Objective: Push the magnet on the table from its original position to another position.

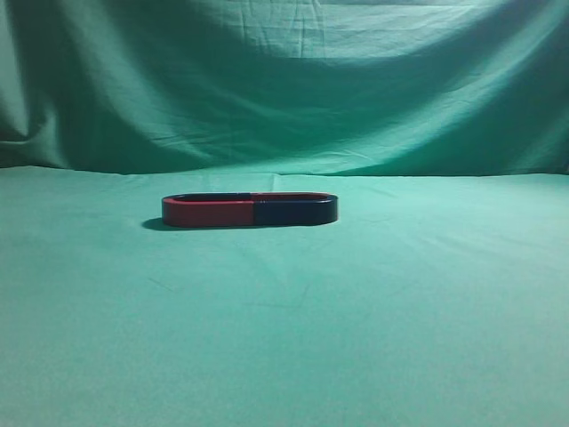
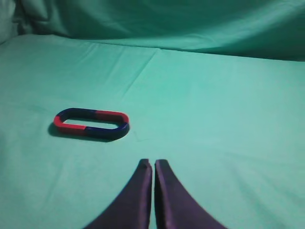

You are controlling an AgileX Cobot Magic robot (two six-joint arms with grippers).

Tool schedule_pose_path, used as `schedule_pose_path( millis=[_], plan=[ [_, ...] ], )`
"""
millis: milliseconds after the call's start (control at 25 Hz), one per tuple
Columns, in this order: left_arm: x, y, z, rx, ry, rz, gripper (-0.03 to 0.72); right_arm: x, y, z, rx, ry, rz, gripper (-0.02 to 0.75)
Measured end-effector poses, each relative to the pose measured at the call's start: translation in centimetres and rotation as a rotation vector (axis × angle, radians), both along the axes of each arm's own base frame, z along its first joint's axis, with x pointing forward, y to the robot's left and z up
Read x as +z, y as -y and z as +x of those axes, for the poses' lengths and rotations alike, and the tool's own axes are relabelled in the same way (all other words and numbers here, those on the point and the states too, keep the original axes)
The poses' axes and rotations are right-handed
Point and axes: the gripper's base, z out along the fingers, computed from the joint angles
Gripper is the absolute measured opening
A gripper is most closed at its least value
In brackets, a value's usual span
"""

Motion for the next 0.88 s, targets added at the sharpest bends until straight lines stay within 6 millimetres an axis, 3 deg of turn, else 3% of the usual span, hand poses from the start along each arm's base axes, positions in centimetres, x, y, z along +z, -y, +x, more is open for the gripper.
schedule_pose_path(
  millis=[280, 560, 880],
  plan=[
    [0.0, 0.0, 0.0, 0.0, 0.0, 0.0, 0.372, -4.5, 1.8, -2.0, -0.158, 0.089, 0.03, 0.0],
    [0.0, 0.0, 0.0, 0.0, 0.0, 0.0, 0.372, -9.3, 2.2, -2.0, -0.239, 0.016, 0.0, 0.0],
    [0.0, 0.0, 0.0, 0.0, 0.0, 0.0, 0.372, -9.9, 2.3, -2.0, -0.255, 0.001, -0.008, 0.0]
  ],
)
